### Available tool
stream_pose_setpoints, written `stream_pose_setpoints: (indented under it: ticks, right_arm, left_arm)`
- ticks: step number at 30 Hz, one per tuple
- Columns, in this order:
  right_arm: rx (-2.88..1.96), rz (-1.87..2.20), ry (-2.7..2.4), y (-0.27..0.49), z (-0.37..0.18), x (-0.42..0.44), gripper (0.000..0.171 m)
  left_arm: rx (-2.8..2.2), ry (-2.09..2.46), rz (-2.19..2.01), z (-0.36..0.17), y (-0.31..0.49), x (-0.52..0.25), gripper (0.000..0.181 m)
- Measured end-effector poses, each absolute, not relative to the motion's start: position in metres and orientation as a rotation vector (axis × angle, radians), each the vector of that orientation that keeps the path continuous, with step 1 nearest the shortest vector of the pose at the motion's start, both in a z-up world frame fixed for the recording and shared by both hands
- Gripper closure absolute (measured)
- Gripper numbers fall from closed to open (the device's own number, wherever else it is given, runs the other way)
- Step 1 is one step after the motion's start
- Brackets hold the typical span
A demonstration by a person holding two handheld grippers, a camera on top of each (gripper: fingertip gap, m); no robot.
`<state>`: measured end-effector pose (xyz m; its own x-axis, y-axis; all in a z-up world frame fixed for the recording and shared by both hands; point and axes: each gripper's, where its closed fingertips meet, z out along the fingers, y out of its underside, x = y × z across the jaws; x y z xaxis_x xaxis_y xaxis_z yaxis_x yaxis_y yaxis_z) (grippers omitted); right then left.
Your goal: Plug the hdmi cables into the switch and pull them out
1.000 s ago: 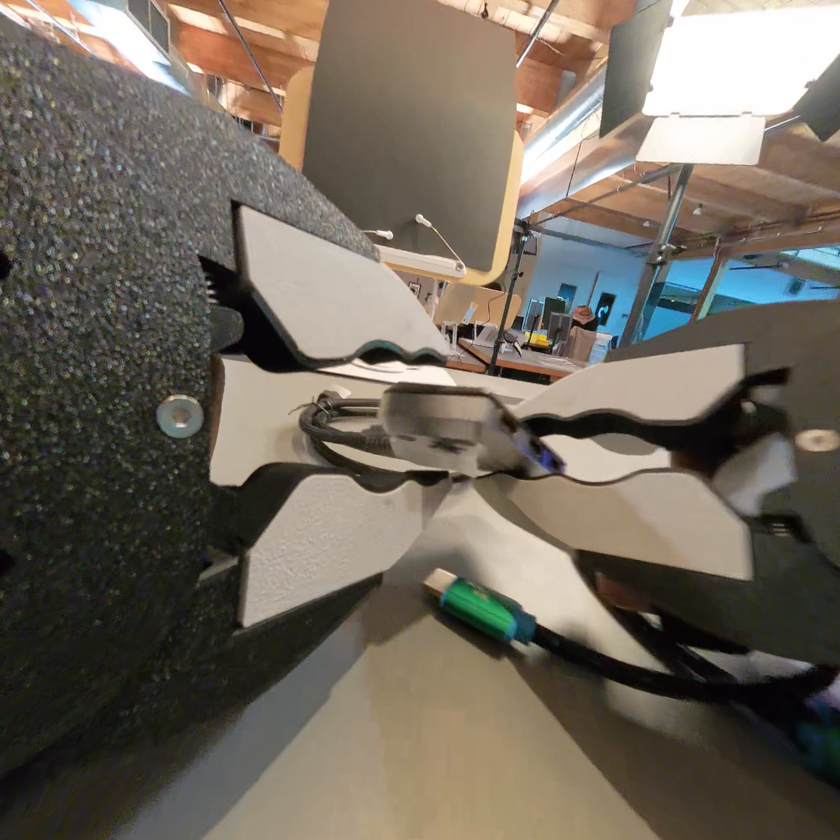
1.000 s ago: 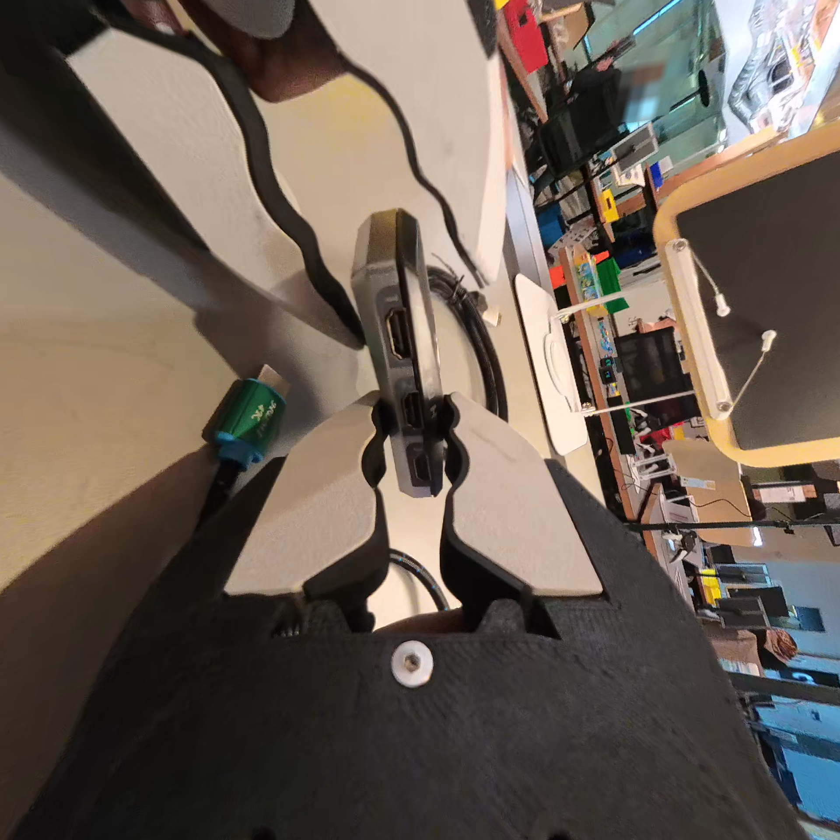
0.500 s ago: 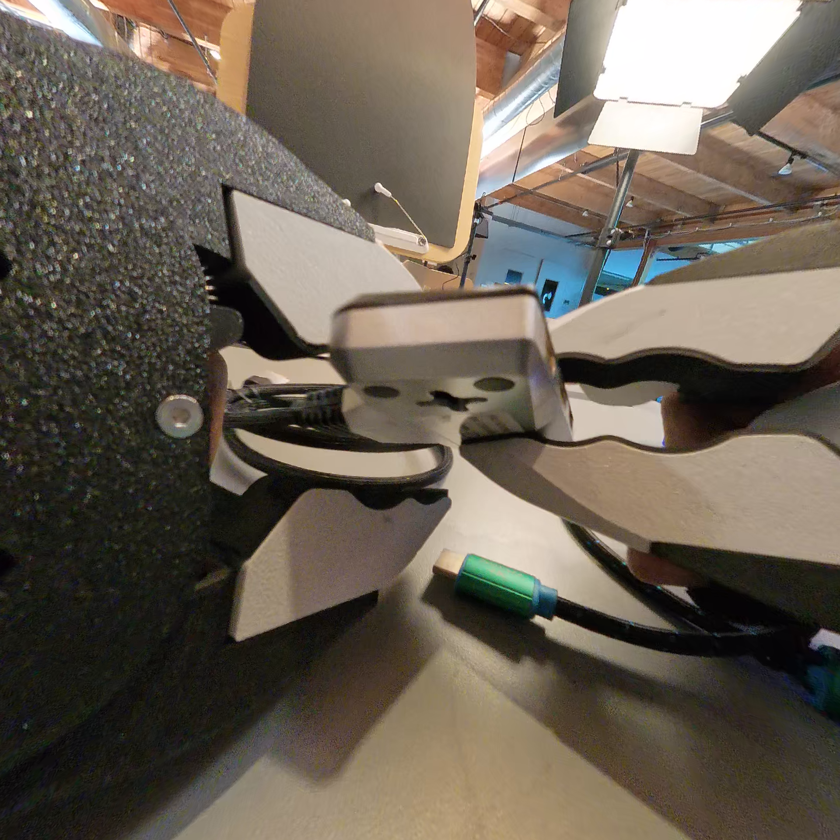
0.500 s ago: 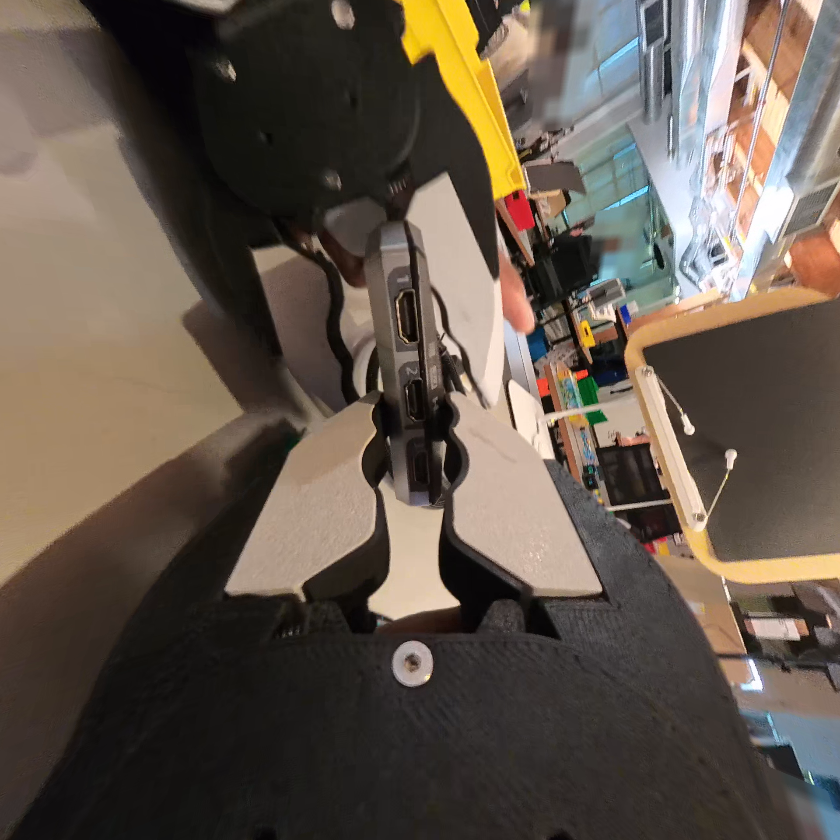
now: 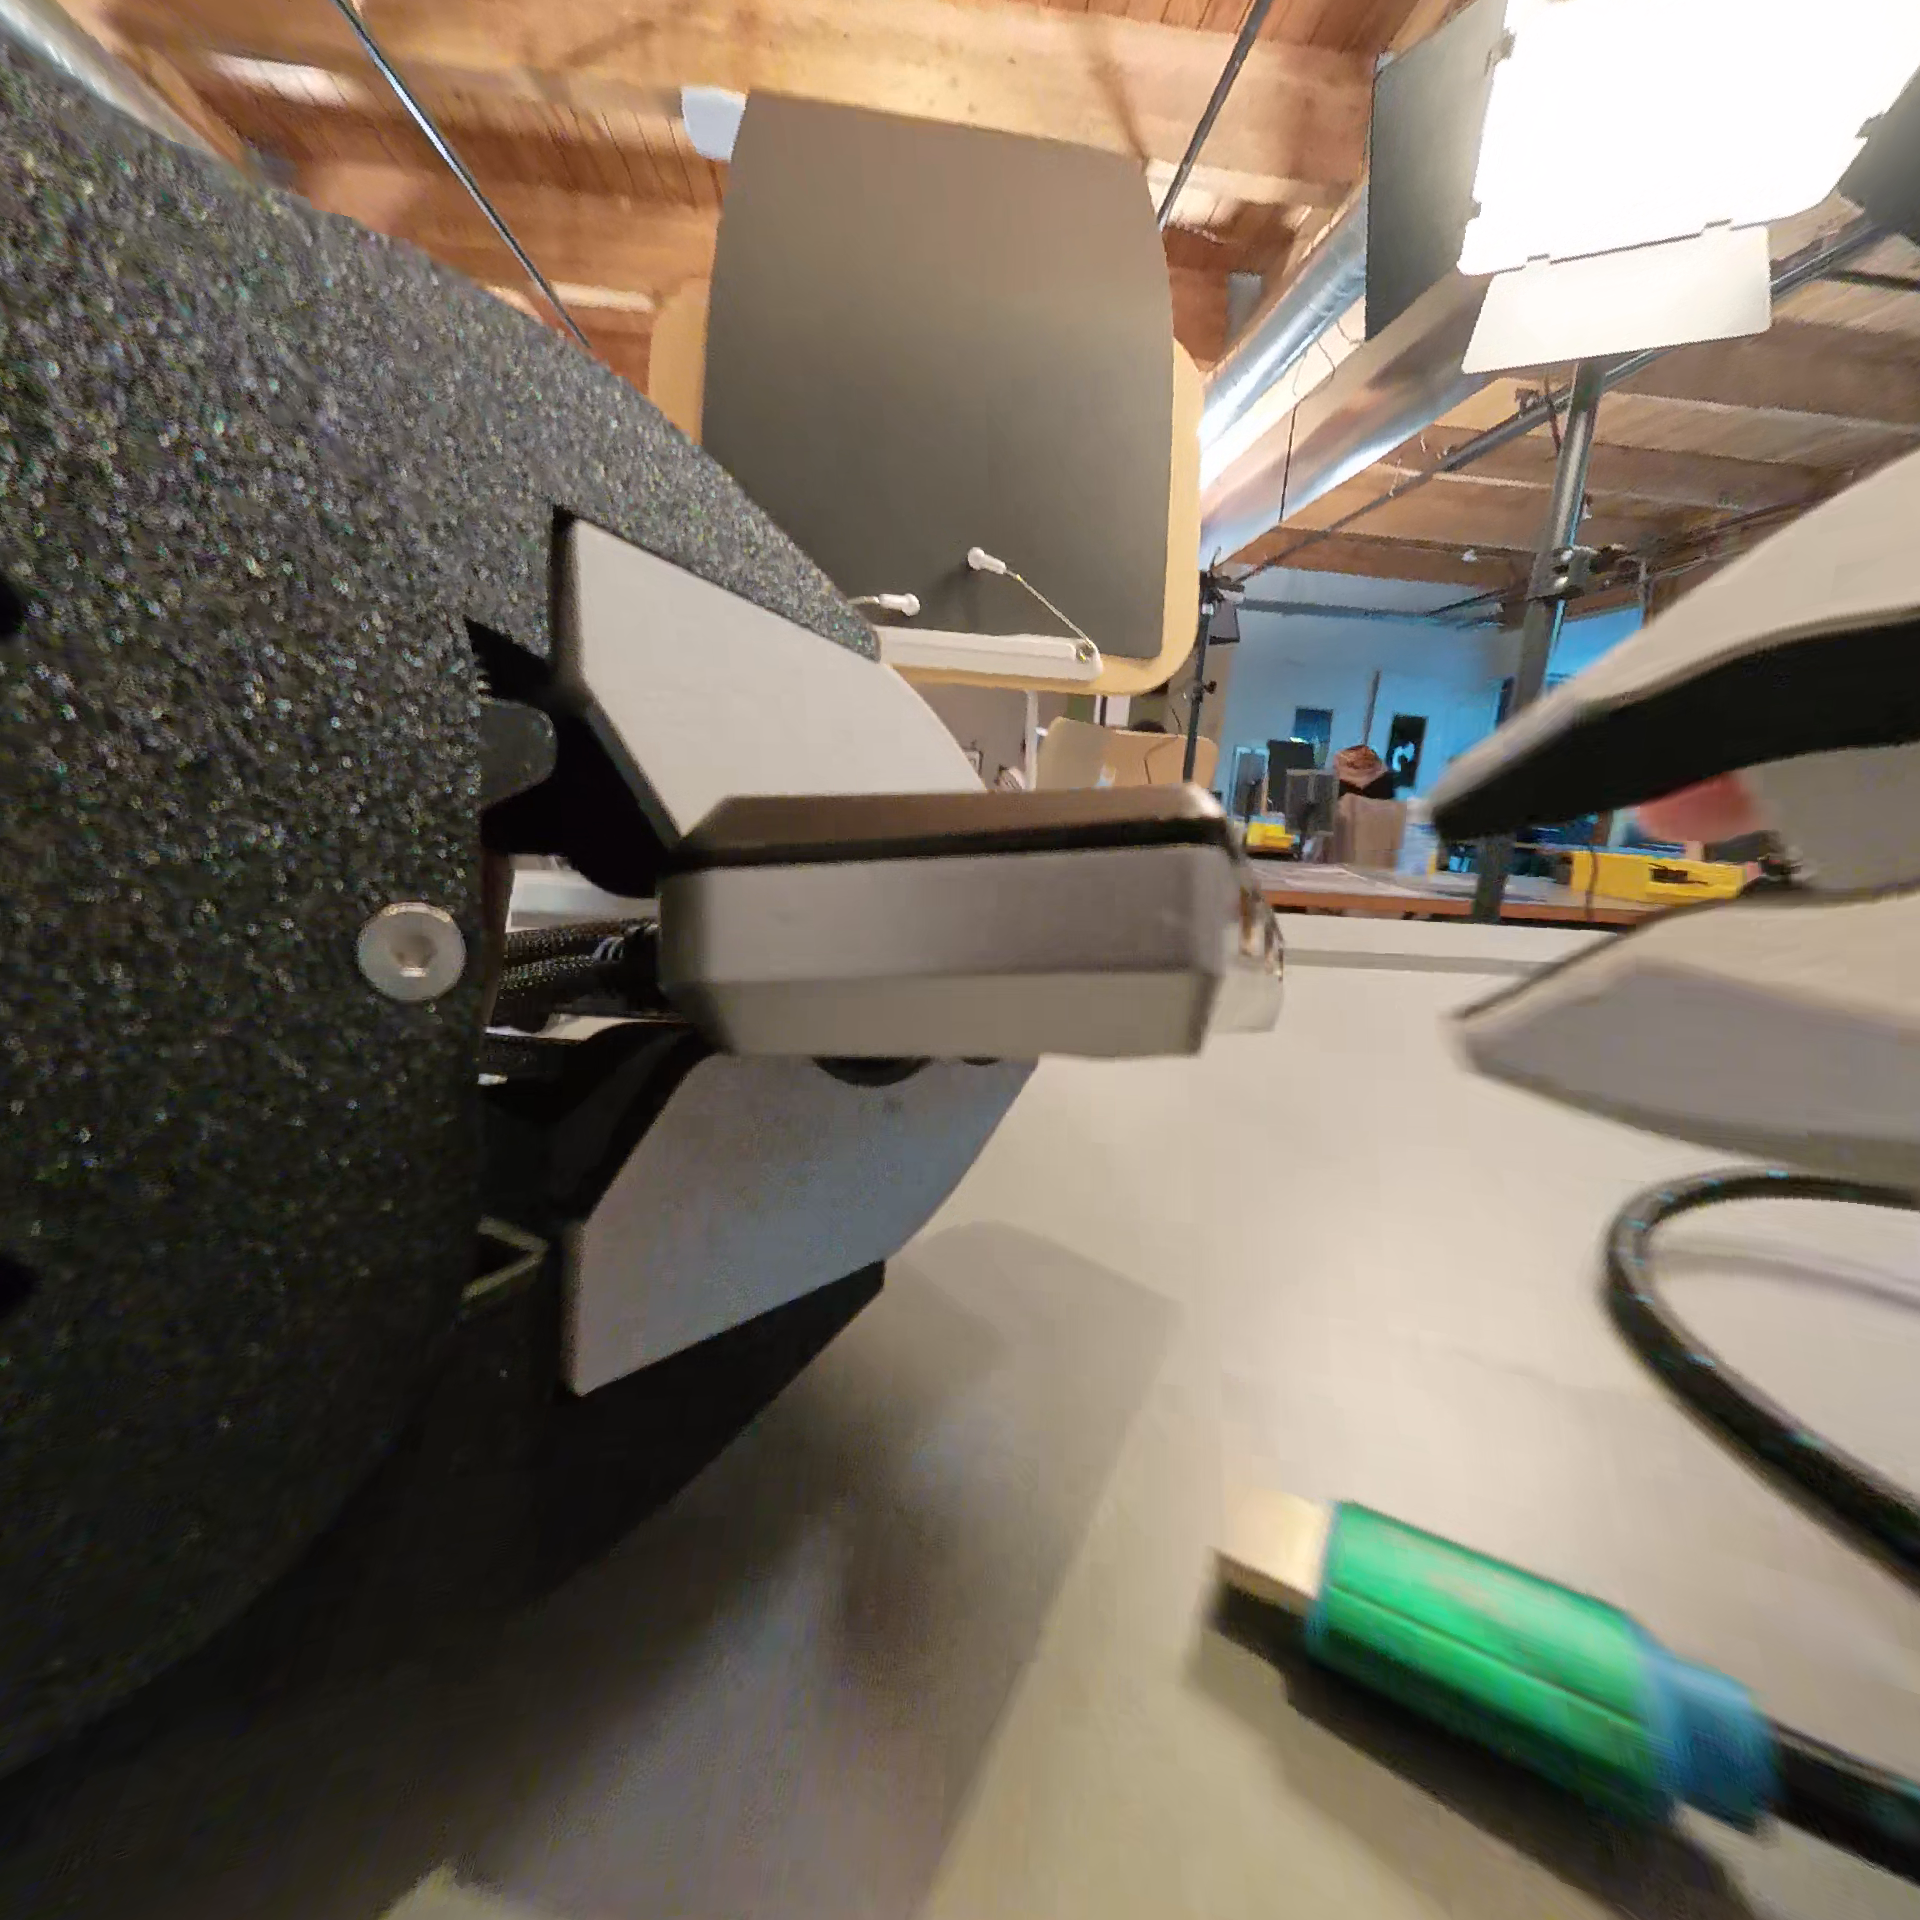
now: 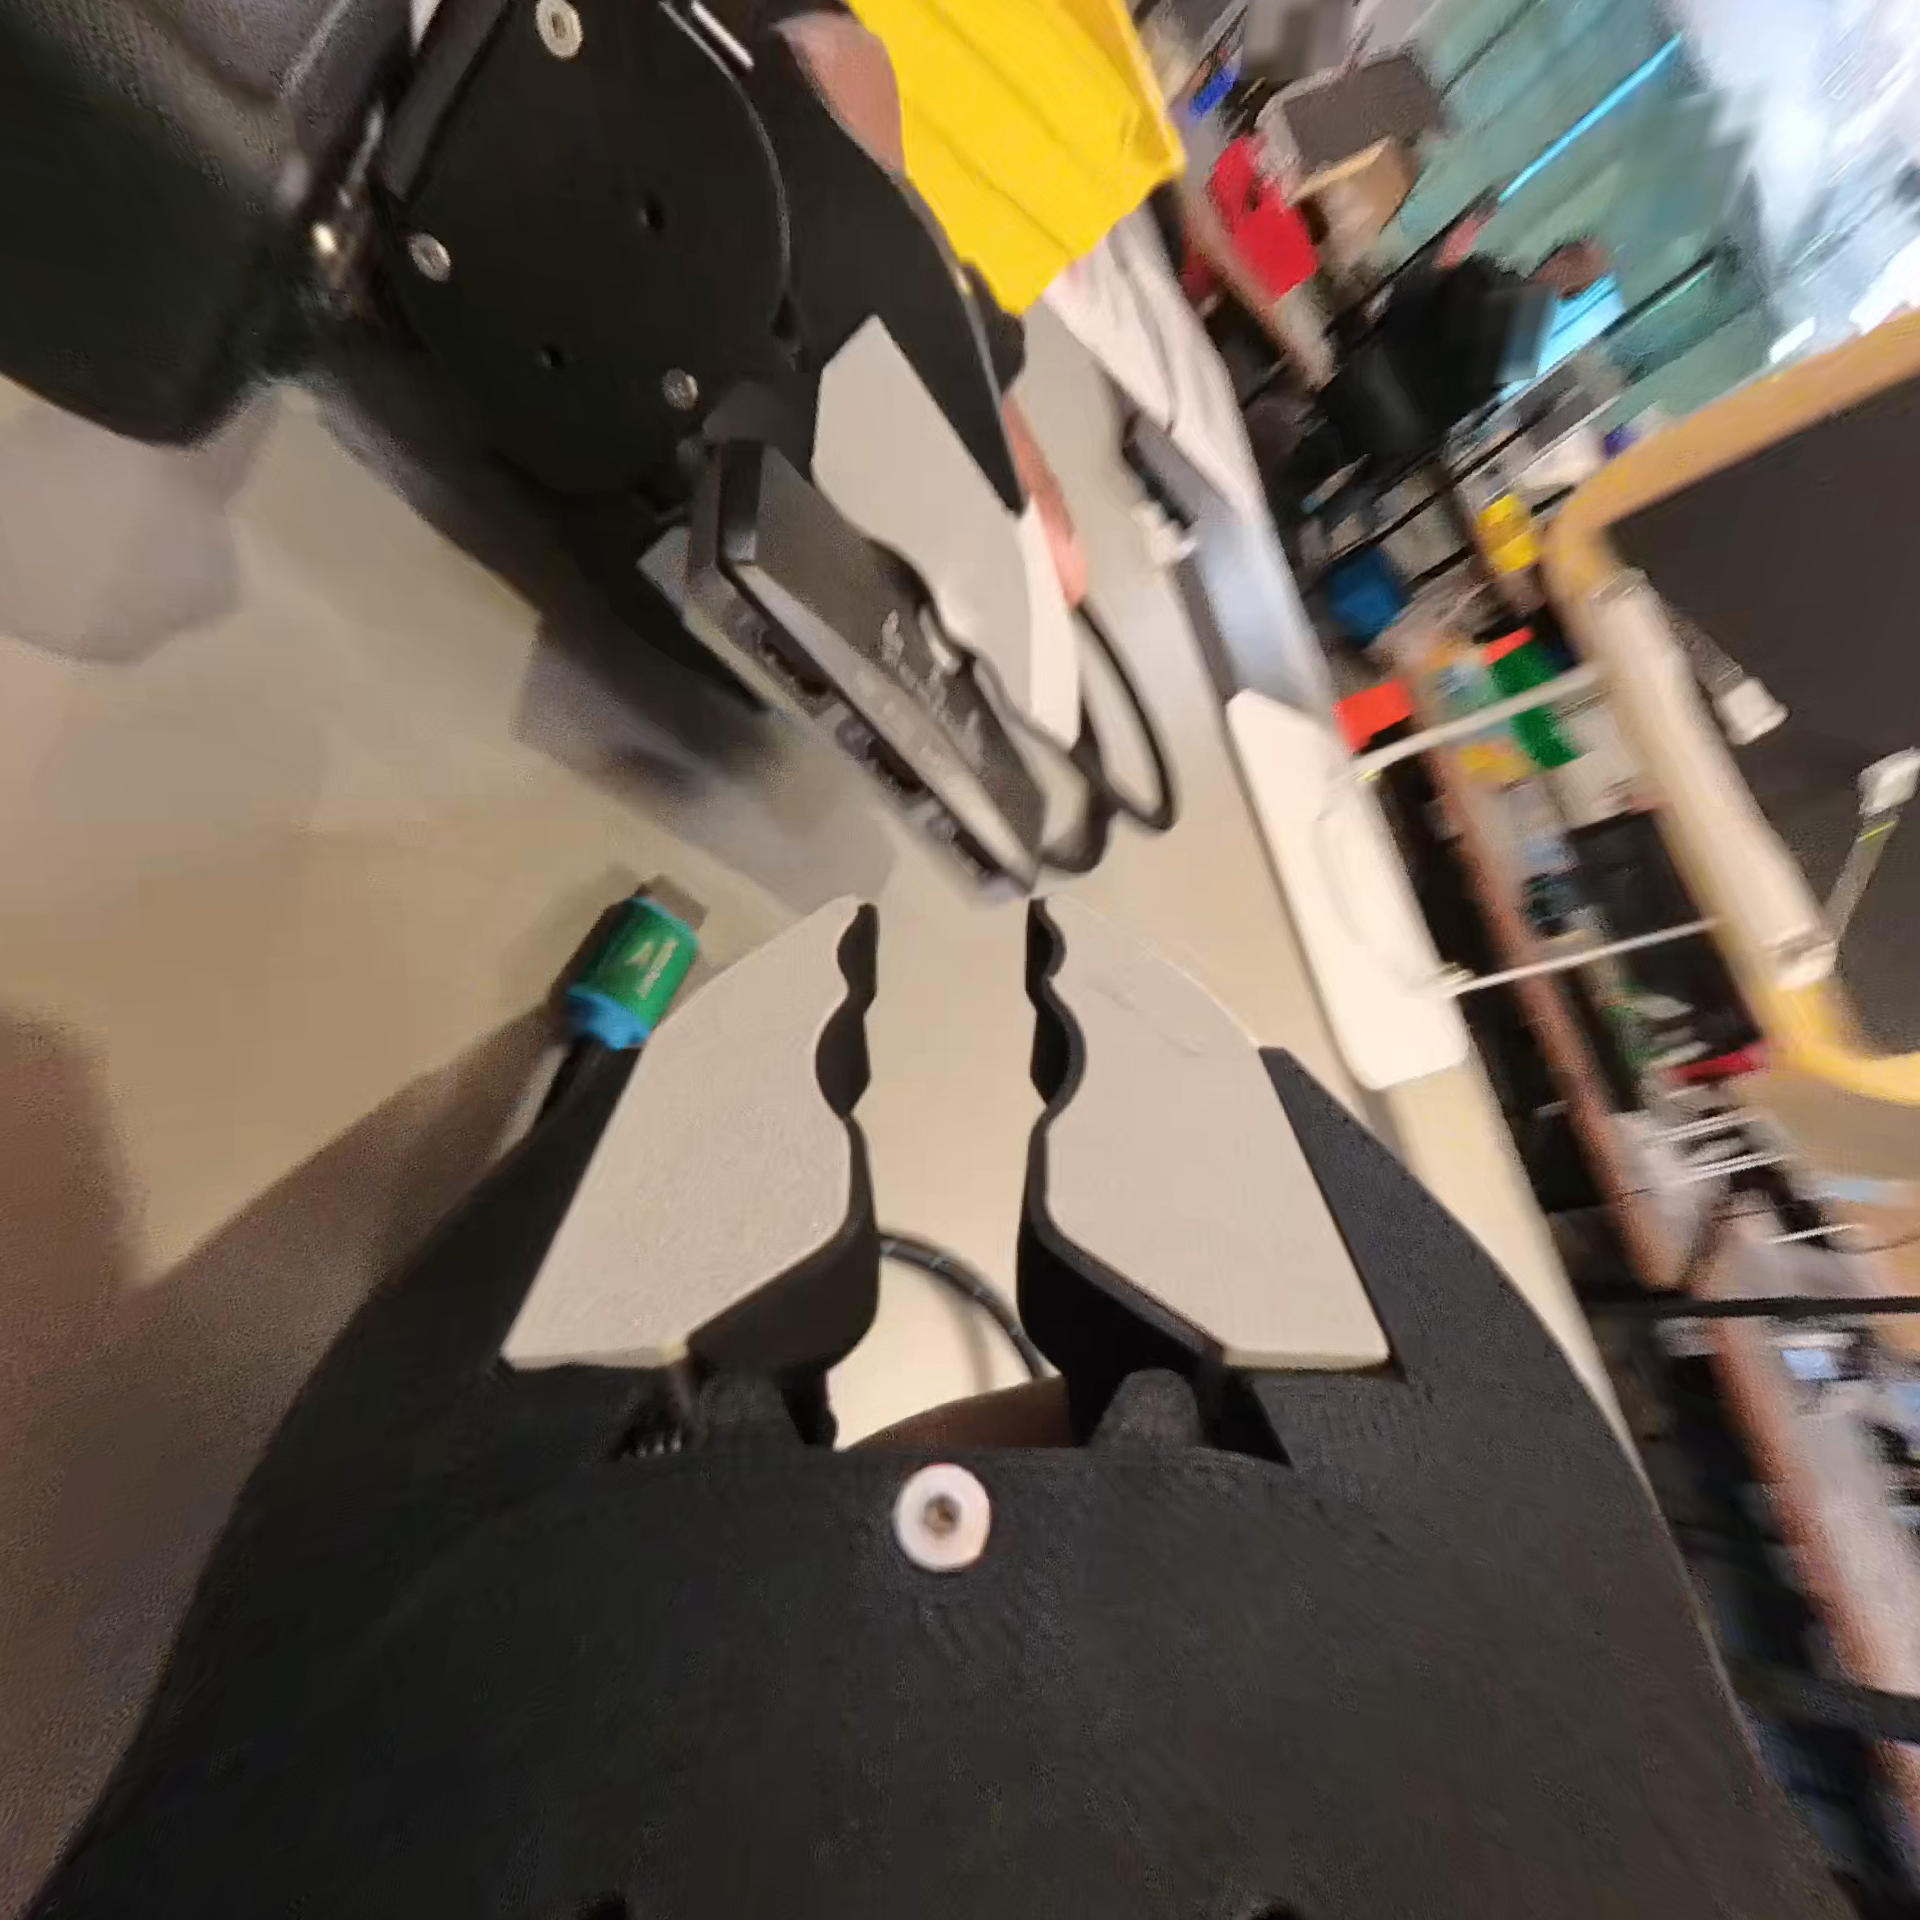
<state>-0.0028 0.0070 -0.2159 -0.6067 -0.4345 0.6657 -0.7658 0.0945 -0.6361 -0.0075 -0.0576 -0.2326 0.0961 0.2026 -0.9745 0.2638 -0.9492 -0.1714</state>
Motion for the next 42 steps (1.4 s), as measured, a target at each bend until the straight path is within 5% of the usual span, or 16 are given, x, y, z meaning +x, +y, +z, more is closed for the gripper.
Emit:
stream_pose_setpoints:
  ticks: [14,18,23,42]
  right_arm:
    - [1.127,1.129,-2.892,0.047,-0.273,0.019,0.135]
    - [1.042,1.052,-2.926,0.046,-0.281,0.016,0.136]
    - [1.025,1.023,-2.918,0.043,-0.285,0.02,0.161]
    - [1.056,1.301,-2.688,0.029,-0.253,0.024,0.161]
  left_arm:
    - [2.272,0.387,-1.924,-0.244,-0.069,-0.003,0.153]
    - [2.289,0.372,-1.908,-0.247,-0.067,-0.003,0.153]
    - [2.251,0.28,-1.875,-0.248,-0.065,-0.004,0.151]
    - [2.201,0.329,-1.875,-0.245,-0.072,-0.003,0.153]
